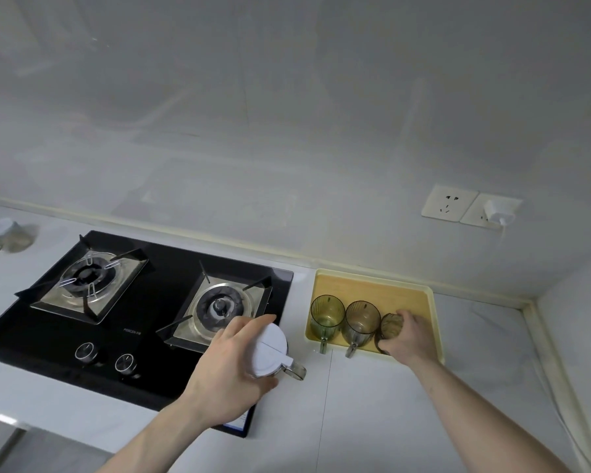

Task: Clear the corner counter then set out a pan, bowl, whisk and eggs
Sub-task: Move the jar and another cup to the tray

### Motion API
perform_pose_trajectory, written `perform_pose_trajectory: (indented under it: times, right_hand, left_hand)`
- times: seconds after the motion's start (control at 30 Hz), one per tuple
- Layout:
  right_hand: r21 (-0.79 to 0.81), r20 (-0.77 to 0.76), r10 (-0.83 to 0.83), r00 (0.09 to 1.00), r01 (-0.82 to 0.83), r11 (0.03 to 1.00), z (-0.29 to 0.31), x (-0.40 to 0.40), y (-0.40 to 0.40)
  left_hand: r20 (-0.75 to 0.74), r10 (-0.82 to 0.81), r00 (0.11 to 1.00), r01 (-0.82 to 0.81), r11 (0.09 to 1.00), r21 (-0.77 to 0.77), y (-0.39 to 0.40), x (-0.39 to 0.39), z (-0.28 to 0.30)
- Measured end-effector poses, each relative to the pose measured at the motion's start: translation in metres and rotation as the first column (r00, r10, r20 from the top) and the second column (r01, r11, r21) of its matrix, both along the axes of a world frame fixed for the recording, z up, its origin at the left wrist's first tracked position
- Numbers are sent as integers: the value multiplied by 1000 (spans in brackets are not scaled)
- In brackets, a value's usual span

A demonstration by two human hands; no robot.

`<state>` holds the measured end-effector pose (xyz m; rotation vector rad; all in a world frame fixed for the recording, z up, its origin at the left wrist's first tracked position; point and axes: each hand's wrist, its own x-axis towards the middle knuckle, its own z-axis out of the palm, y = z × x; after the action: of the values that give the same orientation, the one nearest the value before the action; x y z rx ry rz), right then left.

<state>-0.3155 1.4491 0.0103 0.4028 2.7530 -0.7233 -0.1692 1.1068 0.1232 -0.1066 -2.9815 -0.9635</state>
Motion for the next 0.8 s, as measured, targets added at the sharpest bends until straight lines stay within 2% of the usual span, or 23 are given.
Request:
perform_pose_trajectory:
  times: [0.13, 0.3, 0.5, 0.53, 0.6, 0.67, 0.7, 0.73, 0.8]
  right_hand:
    - [-7, 27, 22, 999, -22, 1000, 0, 1, 4]
    - [-126, 19, -34, 999, 37, 991, 2, 6, 14]
    - [-138, 42, 52, 998, -45, 989, 17, 17, 19]
    - [-142, 14, 33, 999, -31, 989, 20, 20, 18]
    - [-178, -164, -31, 986, 2, 984, 29, 29, 11]
    - [-269, -384, -102, 918, -5, 963, 45, 40, -6]
    - [-339, -399, -96, 912, -50, 939, 59, 47, -18]
    - [-413, -339, -32, 940, -118, 903, 76, 56, -30]
    - [-557, -114, 251, 961, -271, 785, 100, 77, -55]
  left_hand:
    - [-6, -22, 1000, 22, 1000, -1, 9, -4, -2]
    - [-13, -33, 999, 33, 999, 27, 15, -5, -3]
    - [-13, -38, 999, 39, 999, 36, 17, -4, -5]
    - [-8, -42, 999, 42, 999, 34, 17, -4, -5]
    - [-5, -46, 999, 46, 998, 46, 17, -6, -5]
    - [-7, -37, 999, 37, 997, 64, 19, -7, -5]
    - [-7, -26, 1000, 27, 997, 71, 19, -8, -5]
    - [-7, -15, 1000, 16, 997, 73, 20, -9, -6]
    - [-7, 0, 1000, 1, 997, 73, 21, -10, -8]
